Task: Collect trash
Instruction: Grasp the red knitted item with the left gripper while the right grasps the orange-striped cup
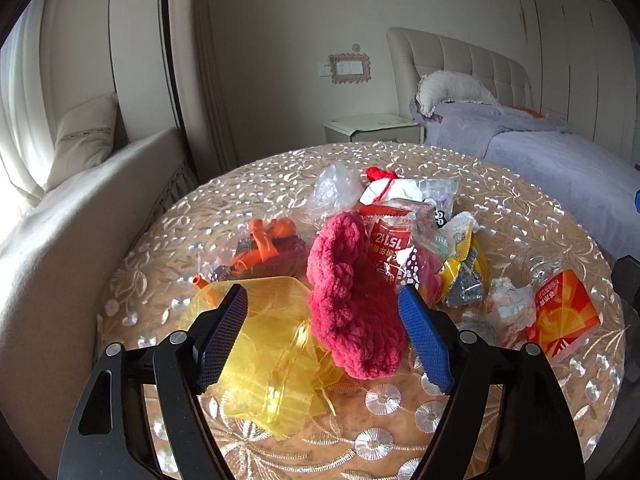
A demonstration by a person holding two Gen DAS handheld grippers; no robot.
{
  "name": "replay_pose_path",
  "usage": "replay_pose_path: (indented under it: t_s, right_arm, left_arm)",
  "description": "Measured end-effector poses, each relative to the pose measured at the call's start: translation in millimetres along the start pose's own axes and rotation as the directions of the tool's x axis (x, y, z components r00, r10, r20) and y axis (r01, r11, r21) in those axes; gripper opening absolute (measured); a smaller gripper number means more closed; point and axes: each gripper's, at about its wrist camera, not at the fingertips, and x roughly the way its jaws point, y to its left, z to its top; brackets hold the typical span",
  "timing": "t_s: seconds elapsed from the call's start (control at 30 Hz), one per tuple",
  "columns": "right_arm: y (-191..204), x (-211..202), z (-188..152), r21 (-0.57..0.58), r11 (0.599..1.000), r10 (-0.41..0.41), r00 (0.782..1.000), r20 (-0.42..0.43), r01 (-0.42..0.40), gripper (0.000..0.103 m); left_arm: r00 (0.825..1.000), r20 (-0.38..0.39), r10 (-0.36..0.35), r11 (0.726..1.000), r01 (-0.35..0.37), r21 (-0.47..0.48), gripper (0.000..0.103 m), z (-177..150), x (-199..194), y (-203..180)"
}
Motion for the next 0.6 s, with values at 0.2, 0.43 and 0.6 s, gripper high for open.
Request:
replay_pose_path:
  t_s: [0.2, 0.43, 0.6]
  right_arm:
    - [-2.7, 6.4, -3.2, -0.006, 0.999, -0.037, 0.999, -0.024, 0.037, 0.1]
    - [-7.1, 12.6, -13.0, 0.008, 0.998, -0.059, 0.997, -0.057, 0.059, 0.1]
    - [-12.2, 22.1, -20.2, 0.017, 0.997, -0.067, 0.993, -0.097, 0.069, 0.1]
  left_arm:
    - [0.997, -0.062, -0.034, 0.999, 0.033, -0.013, 0.024, -5.8, 30.7, 4.6]
    - [0.998, -0.027, -0.051, 0.998, 0.05, -0.035, 0.014, -0.2, 13.4, 6.4]
    - [0.997, 0.079, 0.017, 1.0, -0.016, -0.005, 0.014, 10.3, -33.2, 3.3]
